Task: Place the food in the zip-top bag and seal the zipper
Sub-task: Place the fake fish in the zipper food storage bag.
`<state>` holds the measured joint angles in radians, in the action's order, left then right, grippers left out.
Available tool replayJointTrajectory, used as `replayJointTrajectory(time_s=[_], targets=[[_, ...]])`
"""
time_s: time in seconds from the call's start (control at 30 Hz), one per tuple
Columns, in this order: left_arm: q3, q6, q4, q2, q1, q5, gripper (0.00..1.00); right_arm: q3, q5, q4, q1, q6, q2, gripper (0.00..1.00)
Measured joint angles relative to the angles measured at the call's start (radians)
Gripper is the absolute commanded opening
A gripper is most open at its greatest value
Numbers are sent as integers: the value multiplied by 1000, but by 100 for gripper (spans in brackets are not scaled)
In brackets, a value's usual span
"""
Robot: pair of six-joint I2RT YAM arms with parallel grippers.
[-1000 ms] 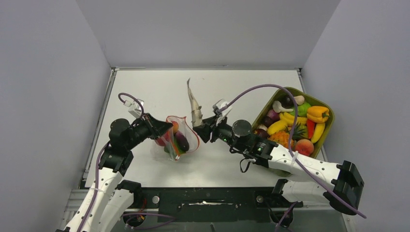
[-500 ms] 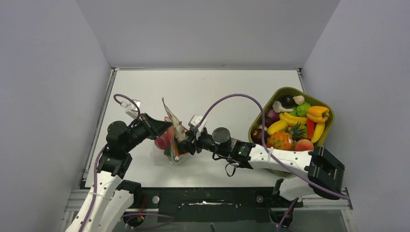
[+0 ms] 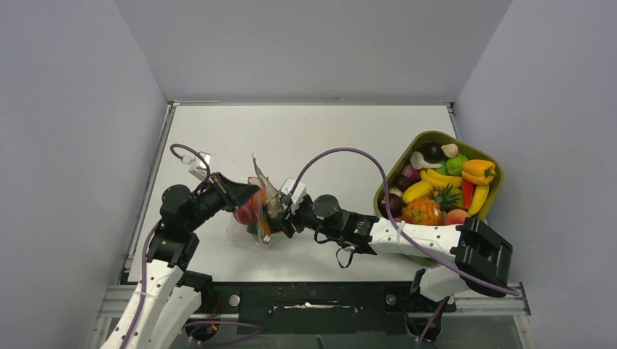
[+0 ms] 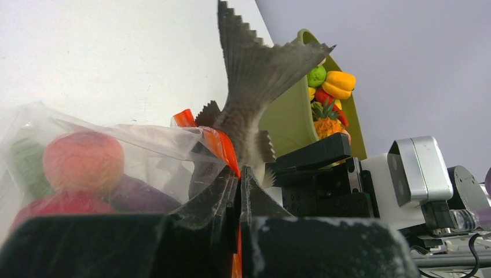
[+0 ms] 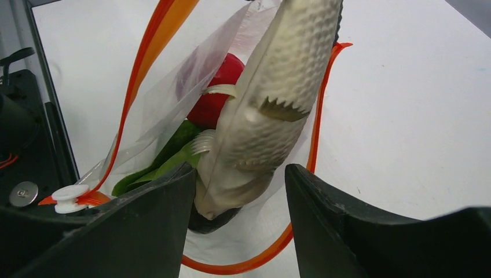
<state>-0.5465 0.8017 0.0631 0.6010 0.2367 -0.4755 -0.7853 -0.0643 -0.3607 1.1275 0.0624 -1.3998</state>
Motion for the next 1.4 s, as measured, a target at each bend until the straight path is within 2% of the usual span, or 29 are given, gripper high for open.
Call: replayJointTrajectory(time_s=[0.43,0.5,0.77,0.87,0.93,1.17,1.4], targets=[[2,1,-1,0,0,0,0,-47,-49,102,0,34,42,59],[4,2,-3,0,0,0,0,-47,-56,101,0,49,51,55],[15,6,-8,0,0,0,0,-70,-103,100,-1,89,46,24],[15,6,-8,-2,0,0,0,-71,-120,92,-1,93,46,17],[15,6,-8,-4,0,0,0,-71,-140,83,-1,105,46,17],[15,14,-15,-5,0,0,0,-75,-298,84,-2,321,48,14],[35,53,-66,0,0,-5,0,-56,-393,-39,-2,518,48,13]])
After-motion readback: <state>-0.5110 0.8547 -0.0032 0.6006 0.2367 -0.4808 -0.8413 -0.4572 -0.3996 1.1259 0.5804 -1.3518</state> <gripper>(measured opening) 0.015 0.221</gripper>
